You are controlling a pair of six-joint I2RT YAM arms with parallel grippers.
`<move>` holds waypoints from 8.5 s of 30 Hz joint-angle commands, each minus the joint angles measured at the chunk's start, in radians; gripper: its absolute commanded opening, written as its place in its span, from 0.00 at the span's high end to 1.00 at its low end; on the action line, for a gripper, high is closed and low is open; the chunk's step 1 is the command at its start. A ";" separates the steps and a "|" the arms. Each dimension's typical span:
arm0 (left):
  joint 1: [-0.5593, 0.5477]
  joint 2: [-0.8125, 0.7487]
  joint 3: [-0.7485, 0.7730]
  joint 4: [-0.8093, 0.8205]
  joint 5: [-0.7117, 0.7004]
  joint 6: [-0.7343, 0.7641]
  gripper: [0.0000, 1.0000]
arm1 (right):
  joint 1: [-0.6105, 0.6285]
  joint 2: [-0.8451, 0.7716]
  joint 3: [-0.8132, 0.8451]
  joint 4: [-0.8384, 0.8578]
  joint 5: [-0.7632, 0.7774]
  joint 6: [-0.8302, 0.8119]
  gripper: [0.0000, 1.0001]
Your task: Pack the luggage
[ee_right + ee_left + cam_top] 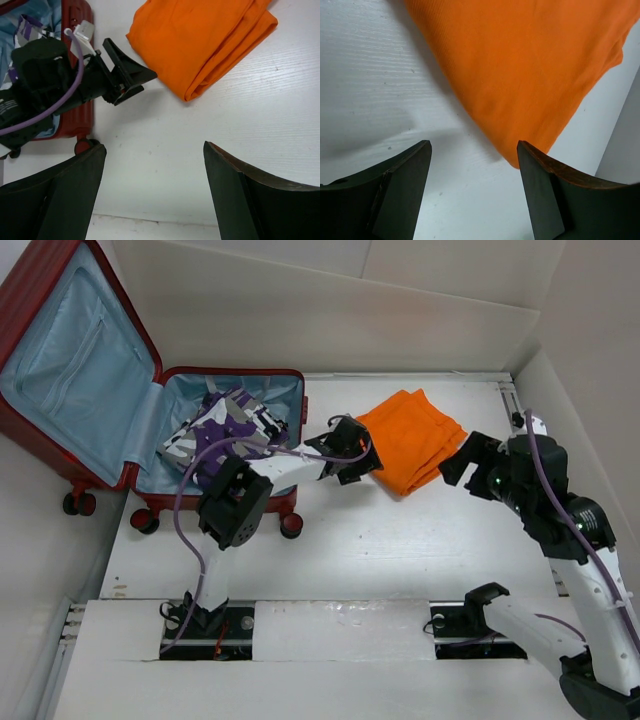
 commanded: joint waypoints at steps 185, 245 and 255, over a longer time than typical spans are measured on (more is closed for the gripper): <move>1.212 -0.457 0.814 -0.922 -0.911 0.388 0.50 | 0.124 -0.103 -0.242 0.219 -0.559 -0.133 0.42; 0.732 -1.279 -0.339 -0.167 1.067 0.290 0.00 | 0.181 0.213 -0.038 0.346 -0.453 -0.003 0.15; 0.732 -1.129 0.042 -0.392 0.364 0.287 0.00 | 0.255 0.251 -0.015 0.398 -0.454 0.008 0.04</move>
